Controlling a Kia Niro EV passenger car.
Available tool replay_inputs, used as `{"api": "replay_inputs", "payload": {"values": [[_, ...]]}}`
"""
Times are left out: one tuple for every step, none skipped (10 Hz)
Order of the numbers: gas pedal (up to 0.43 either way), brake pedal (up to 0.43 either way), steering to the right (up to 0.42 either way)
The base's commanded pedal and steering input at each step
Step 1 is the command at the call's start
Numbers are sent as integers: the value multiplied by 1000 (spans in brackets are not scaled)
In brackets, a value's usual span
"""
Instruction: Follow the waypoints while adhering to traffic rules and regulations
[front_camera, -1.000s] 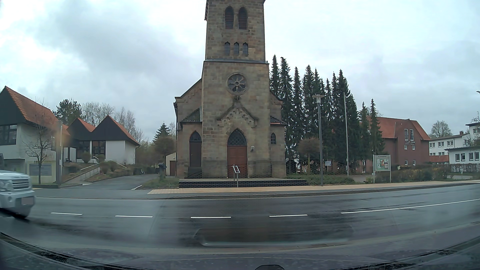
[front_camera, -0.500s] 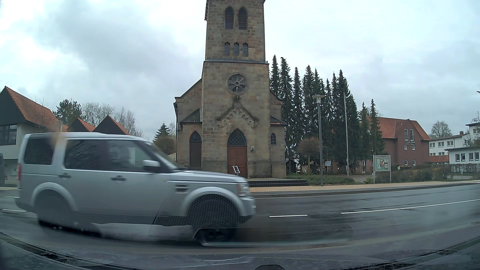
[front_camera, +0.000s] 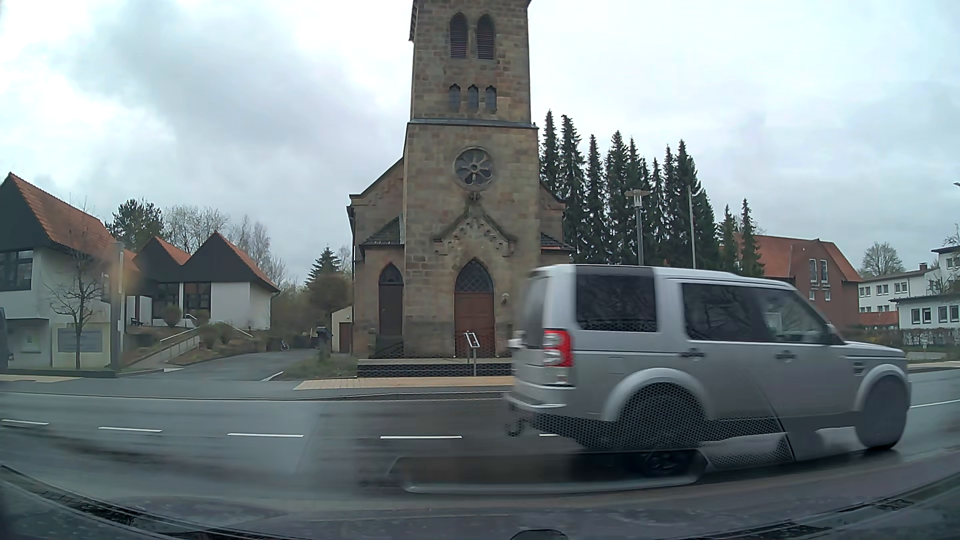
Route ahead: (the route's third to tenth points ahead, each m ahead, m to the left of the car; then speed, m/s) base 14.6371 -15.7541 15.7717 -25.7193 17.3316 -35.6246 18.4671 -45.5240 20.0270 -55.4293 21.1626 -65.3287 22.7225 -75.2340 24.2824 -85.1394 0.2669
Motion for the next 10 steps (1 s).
{"api": "replay_inputs", "payload": {"values": [[177, 0, 0], [197, 0, 5], [197, 0, 12], [209, 0, 23], [220, 0, 39], [220, 0, 58], [240, 0, 76], [248, 0, 100], [260, 0, 129], [280, 0, 159]]}}
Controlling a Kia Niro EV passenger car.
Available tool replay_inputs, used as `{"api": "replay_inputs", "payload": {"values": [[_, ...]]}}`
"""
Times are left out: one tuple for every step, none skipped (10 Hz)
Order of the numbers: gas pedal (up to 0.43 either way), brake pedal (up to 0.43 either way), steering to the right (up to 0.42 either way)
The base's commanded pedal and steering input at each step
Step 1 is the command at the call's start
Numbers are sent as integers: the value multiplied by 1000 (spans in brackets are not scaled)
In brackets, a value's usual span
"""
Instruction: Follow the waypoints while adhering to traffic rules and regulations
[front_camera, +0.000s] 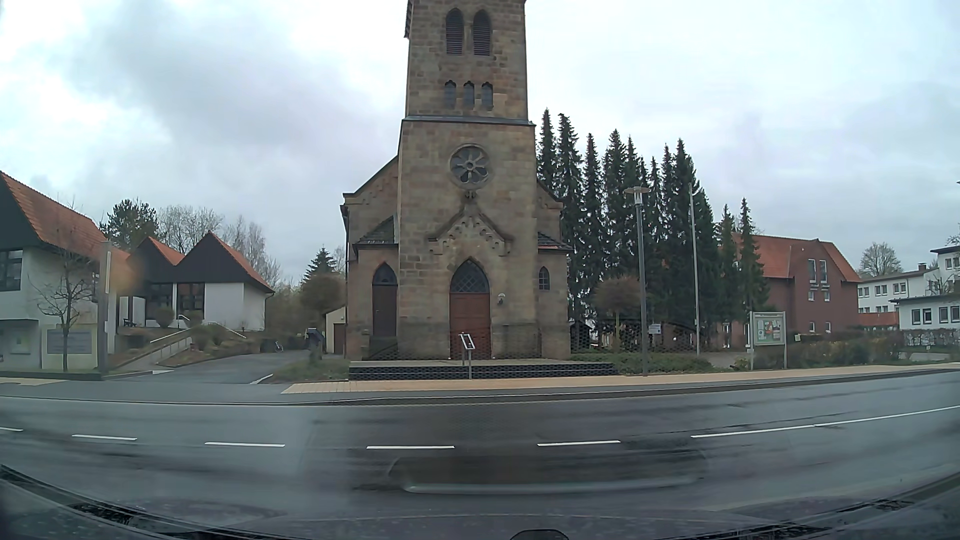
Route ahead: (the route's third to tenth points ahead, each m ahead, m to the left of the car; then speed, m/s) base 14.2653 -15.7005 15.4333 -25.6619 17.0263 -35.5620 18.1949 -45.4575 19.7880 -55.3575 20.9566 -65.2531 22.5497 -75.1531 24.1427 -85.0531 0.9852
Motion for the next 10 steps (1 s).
{"api": "replay_inputs", "payload": {"values": [[287, 0, 186], [299, 0, 219], [311, 0, 246], [319, 0, 272], [319, 0, 304], [339, 0, 331], [350, 0, 350], [350, 0, 366], [358, 0, 382], [358, 0, 412]]}}
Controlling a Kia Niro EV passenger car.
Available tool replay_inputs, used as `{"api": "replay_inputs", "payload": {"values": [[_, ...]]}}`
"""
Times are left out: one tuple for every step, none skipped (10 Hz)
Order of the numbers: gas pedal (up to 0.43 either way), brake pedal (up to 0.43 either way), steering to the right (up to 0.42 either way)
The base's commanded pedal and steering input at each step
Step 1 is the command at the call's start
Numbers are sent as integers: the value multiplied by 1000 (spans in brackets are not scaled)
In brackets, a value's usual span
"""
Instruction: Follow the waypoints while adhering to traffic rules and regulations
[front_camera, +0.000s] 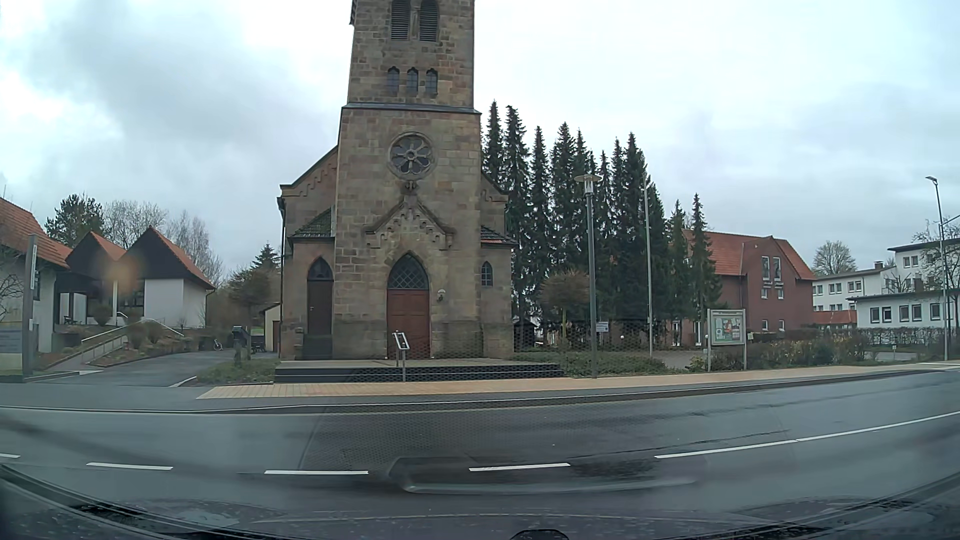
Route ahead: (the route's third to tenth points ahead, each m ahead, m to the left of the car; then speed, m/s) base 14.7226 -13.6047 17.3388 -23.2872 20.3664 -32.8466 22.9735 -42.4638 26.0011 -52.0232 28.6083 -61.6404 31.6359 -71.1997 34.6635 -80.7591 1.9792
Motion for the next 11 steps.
{"api": "replay_inputs", "payload": {"values": [[358, 0, 438], [358, 0, 456], [350, 0, 470], [331, 0, 487], [319, 0, 508], [319, 0, 521], [299, 0, 523], [248, 0, 524], [248, 0, 525], [248, 0, 525], [248, 0, 529]]}}
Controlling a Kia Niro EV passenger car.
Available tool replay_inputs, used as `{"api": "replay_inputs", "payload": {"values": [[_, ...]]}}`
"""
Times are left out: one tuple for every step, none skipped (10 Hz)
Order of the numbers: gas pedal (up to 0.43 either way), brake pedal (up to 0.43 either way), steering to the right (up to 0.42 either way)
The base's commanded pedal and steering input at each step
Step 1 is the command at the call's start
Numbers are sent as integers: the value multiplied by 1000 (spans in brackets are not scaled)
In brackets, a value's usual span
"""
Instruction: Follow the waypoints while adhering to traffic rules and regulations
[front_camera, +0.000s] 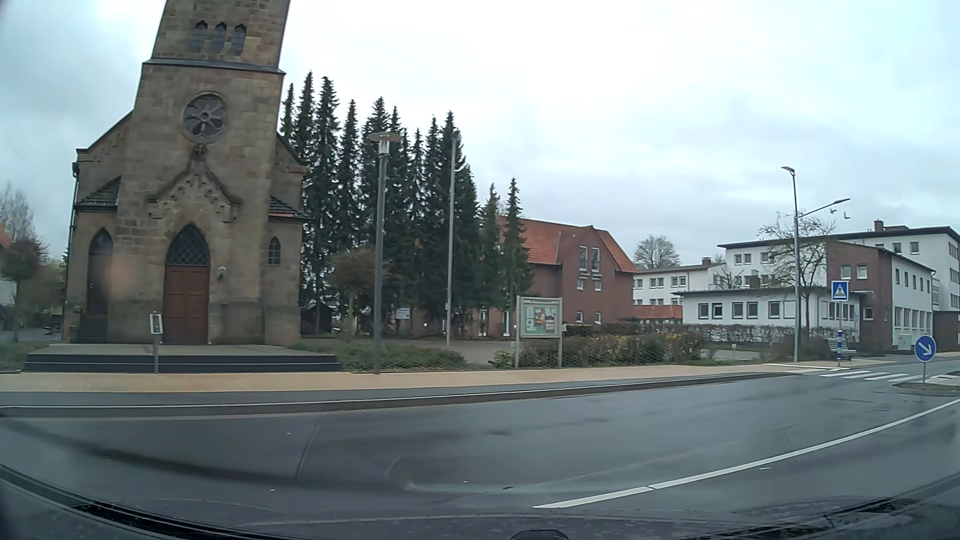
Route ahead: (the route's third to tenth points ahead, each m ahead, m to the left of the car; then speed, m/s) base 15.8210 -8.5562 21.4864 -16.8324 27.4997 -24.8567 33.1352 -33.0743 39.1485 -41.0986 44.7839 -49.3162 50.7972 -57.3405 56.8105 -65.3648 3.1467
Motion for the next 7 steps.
{"api": "replay_inputs", "payload": {"values": [[248, 0, 536], [248, 0, 540], [248, 0, 539], [248, 0, 535], [248, 0, 529], [248, 0, 527], [248, 0, 526]]}}
